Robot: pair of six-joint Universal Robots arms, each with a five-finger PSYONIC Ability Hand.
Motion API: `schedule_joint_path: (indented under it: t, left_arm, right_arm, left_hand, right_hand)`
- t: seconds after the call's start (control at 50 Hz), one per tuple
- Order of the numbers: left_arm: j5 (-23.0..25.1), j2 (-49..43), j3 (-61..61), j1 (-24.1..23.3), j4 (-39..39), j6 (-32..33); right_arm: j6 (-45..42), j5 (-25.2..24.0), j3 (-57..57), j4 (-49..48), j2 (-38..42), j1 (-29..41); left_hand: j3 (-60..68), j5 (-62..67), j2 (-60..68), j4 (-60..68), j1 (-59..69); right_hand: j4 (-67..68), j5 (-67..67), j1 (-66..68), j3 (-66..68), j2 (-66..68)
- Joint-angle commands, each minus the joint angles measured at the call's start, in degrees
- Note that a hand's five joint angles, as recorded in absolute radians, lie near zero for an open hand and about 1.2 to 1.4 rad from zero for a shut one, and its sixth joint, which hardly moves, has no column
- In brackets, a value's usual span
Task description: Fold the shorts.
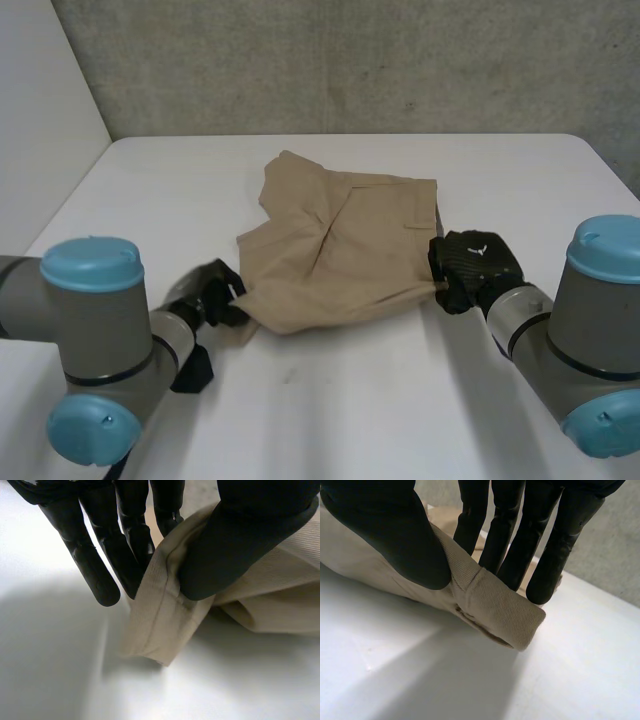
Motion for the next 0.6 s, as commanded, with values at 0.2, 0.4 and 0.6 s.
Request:
schedule_joint_path:
  t: [0.2, 0.4, 0.6]
  left_arm:
    - [0.35, 35.43, -2.35, -3.64, -7.98, 56.09]
    - [0.35, 44.70, -3.49, -5.14, -13.87, 73.36]
    - [0.35, 26.52, -5.08, -6.29, -15.64, 75.21]
  right_arm:
    - [-18.78, 0.53, -8.19, 13.09, -19.12, 0.38]
    - [-24.23, 0.44, -17.25, 31.28, -25.72, -0.32]
    - [-28.11, 0.88, -14.88, 33.68, -13.26, 0.46]
  left_hand:
    - [12.02, 14.00, 11.57, 11.42, 13.76]
    - [12.02, 14.00, 11.57, 11.42, 13.76]
    - [12.02, 14.00, 11.57, 11.42, 13.76]
  right_hand:
    - [11.56, 13.90, 23.83, 11.76, 12.44]
    - [11.56, 13.90, 23.83, 11.76, 12.44]
    - [11.56, 13.90, 23.83, 11.76, 12.44]
